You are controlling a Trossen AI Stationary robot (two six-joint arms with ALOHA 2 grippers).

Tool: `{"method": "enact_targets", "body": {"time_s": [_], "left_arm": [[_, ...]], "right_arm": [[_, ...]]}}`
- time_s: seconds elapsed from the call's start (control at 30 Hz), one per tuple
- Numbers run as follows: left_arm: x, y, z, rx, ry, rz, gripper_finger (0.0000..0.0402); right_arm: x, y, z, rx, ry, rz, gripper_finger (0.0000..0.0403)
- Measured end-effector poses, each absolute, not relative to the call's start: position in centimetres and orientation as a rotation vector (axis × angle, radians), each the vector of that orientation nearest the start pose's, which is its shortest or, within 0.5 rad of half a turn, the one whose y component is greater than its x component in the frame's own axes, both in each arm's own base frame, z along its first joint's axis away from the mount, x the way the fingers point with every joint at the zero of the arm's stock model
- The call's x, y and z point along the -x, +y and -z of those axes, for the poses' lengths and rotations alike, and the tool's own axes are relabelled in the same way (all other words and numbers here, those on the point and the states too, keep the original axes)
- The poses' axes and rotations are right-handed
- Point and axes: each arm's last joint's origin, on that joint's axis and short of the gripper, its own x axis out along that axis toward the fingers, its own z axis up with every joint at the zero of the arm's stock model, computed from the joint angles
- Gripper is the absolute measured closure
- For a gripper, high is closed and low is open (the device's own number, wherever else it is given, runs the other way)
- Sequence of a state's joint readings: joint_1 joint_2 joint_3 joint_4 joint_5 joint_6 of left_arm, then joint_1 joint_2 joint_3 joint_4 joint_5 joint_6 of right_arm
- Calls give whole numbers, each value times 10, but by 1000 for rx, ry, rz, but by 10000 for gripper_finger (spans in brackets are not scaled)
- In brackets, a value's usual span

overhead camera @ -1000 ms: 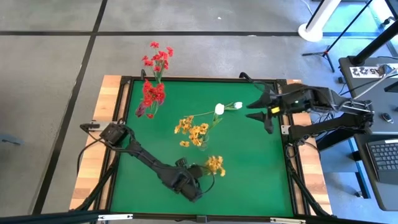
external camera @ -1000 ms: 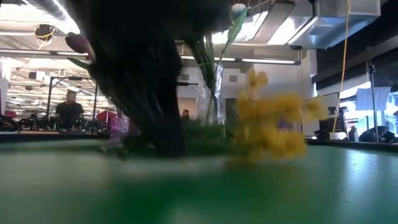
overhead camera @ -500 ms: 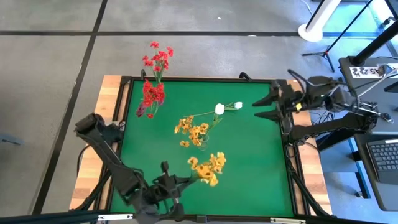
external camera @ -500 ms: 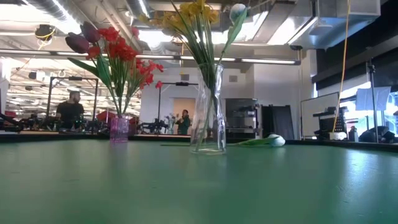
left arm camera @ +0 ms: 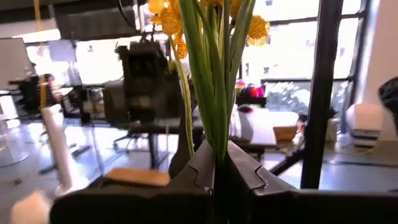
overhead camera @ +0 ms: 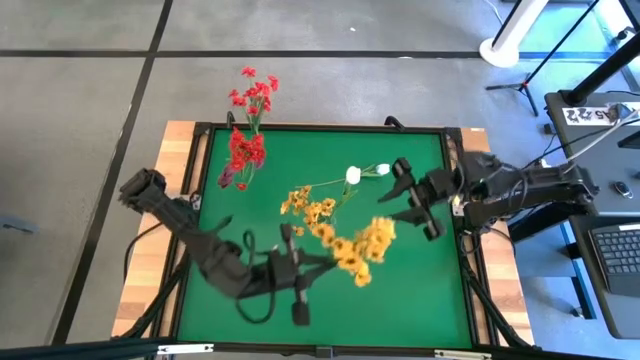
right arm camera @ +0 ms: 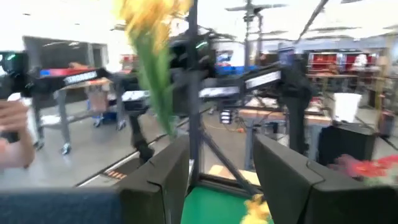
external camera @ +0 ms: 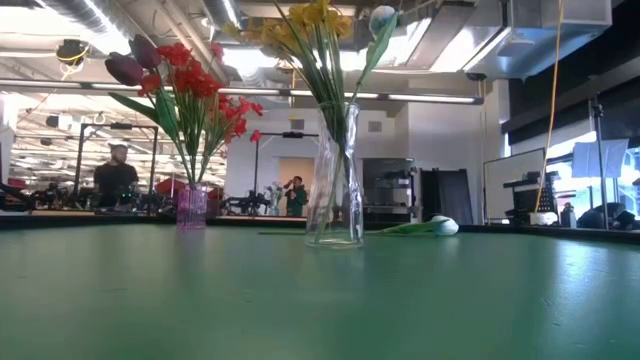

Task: Sort flowers into vase by color
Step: Put the yellow flower into the transparent vase

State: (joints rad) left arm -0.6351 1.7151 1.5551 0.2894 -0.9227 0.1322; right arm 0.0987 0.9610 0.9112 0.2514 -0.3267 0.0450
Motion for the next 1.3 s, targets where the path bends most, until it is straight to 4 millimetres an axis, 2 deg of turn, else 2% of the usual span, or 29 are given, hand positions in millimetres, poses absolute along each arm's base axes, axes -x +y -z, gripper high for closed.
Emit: {"method": "enact_targets", "body": {"time_s": [0.27, 0.43, 0.57, 0.73, 1.0, 1.3], "left_arm": [[-359, -170, -399, -26, -106, -294, 397], [-356, -157, -415, -55, -191, -303, 397], [-352, -155, -422, -51, -217, -257, 398], [-361, -159, -409, -60, -177, -187, 397], [-378, -145, -396, -8, -147, -186, 396], [-379, -147, -390, 1, -103, -155, 396]], "right_arm": [[-214, 65, -370, 62, -167, -387, 228], [-212, 77, -367, 84, -135, -381, 228], [-211, 81, -364, 105, -107, -334, 228], [-214, 82, -364, 107, -122, -296, 228], [-237, 93, -354, 107, -164, -355, 228], [-242, 93, -355, 97, -202, -314, 228]]}}
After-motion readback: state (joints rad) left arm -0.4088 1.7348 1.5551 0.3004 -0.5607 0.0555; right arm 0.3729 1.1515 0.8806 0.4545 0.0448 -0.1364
